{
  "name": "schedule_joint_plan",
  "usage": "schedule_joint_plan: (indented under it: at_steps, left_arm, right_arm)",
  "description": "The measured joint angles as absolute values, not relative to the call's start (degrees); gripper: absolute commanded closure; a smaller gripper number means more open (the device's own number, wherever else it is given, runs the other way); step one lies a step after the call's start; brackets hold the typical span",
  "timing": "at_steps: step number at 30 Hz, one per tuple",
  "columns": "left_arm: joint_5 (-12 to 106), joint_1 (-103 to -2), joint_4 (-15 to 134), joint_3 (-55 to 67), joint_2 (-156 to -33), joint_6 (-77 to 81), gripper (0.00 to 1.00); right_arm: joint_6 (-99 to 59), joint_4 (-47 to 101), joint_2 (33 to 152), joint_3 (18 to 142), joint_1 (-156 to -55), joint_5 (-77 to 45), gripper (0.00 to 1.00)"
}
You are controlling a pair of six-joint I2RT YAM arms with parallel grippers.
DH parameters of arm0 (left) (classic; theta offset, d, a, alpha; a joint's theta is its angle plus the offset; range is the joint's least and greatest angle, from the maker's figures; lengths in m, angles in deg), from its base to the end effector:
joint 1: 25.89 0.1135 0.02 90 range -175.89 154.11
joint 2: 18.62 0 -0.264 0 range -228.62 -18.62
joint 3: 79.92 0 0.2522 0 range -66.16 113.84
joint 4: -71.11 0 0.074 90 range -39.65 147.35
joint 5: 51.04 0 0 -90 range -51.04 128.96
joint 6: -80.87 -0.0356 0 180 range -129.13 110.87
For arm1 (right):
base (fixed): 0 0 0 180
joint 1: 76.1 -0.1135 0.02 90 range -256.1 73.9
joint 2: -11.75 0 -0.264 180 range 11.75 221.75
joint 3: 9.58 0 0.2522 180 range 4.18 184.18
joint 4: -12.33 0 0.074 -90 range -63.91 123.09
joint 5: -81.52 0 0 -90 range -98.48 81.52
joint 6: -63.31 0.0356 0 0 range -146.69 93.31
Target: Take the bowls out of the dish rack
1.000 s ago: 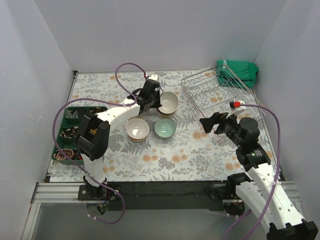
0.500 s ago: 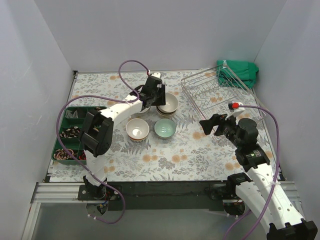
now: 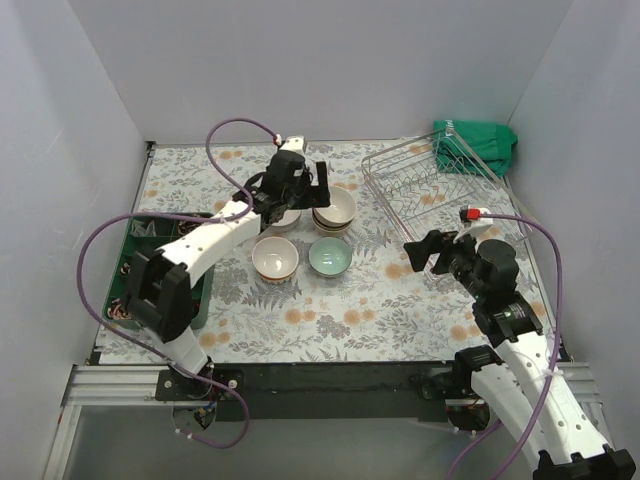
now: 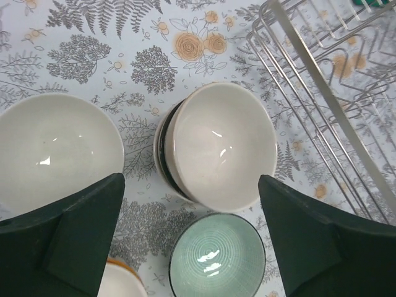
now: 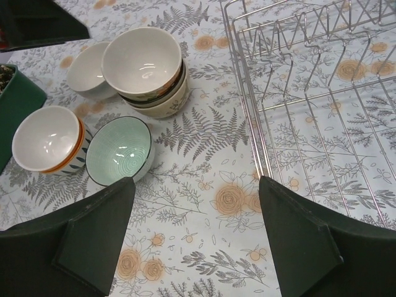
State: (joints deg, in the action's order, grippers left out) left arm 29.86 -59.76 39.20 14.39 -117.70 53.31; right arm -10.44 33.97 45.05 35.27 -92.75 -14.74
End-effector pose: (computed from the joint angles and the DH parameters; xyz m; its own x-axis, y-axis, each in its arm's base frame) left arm 0.3357 -0.2185 0.2880 -0.6240 -0.6355 -0.4548 -0.2338 0.7072 -0.6673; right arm 0.1466 0.0479 0.2898 -0.2696 0.2097 -0.9399 -0.3252 0.8988 0.2938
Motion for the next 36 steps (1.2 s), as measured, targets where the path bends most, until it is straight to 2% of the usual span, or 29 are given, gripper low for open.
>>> schedule_joint_plan:
  at_steps: [3,13,22,31,36]
  left_arm:
    - [29.2,-59.8,39.4,9.6,-110.2,53.8,0.02]
    - [22.5,-59.8,36.0,-9.8,-72.3,53.4,0.02]
    - [17.1,-59.8,28.2,-21.3,-41.4,52.4,0.02]
    - [15.5,-59.8,25.7,-25.7,-27.9,52.7,0.02]
    - [15.2,-59.8,26.0,-29.9,-21.4,52.9,0.02]
  right_arm:
    - [-10.6,35.5,43.5,35.4,-92.7,-13.0,0.1]
    - [-12.3,41.7,34.3,36.0,-92.8,-2.9,0.07]
    - [-16.4,46.3,25.4,37.5,-92.9,5.7,0.07]
    - [-20.9,48.5,13.6,35.1,-93.0,9.8,0.06]
    - [-21.7,48.4,12.0,32.5,-93.0,11.3,0.04]
